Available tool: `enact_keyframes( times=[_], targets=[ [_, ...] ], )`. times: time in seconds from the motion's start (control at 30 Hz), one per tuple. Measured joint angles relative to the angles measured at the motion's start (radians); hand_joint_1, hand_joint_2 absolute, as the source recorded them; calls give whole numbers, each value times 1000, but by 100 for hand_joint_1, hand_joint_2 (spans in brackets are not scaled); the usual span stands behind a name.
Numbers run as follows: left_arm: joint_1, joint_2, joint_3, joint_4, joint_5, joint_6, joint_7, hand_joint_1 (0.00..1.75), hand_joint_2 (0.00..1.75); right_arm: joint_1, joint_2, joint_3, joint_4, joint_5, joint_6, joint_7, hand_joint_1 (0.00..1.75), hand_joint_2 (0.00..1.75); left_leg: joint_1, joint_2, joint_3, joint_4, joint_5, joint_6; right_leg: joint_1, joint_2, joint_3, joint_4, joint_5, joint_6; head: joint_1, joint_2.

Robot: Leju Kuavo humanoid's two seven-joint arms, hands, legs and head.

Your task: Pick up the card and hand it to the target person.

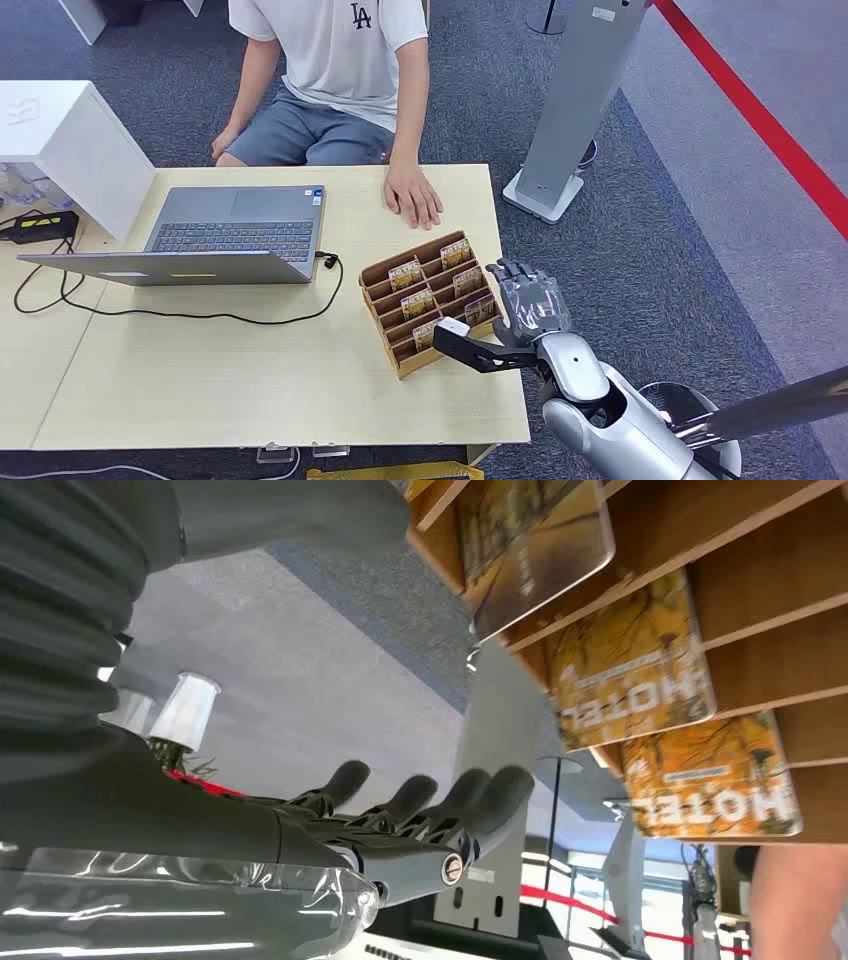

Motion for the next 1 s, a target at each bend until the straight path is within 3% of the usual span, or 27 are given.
enact_keyframes(
  times=[0.2, 0.63, 0.73, 0.87, 1.0],
  targets=[
    [0, 0, 0, 0, 1, 0, 0, 0, 0, -4, 12, 24, 16, -2, -2, -3, 75, 175, 0, 0, 0, 0, 0, 0, 0, 0, 0, 0, 0, 0, 0, 0],
    [0, 0, 0, 0, 1, 1, 0, 0, 0, -7, 29, 62, 48, -2, -9, -8, 71, 175, 0, 0, 0, 0, 0, 0, 0, 0, 0, 0, 0, 0, 0, 0],
    [0, 0, 0, 0, 1, 3, 0, 0, 0, -7, 29, 68, 52, -2, -9, -8, 84, 175, 0, 0, 0, 0, 0, 0, 0, 0, 0, 0, 0, 0, 0, 0],
    [1, 0, 0, 0, 1, 3, 0, 0, 0, -8, 29, 75, 55, -2, -9, -8, 128, 175, 0, 0, 0, 0, 0, 0, 0, 0, 0, 0, 0, 0, 0, 0],
    [1, 1, 0, 0, 1, 4, 0, 0, 0, -9, 28, 78, 55, -2, -11, -8, 133, 175, 0, 0, 0, 0, 0, 0, 0, 0, 0, 0, 0, 0, 0, 0]
  ],
)
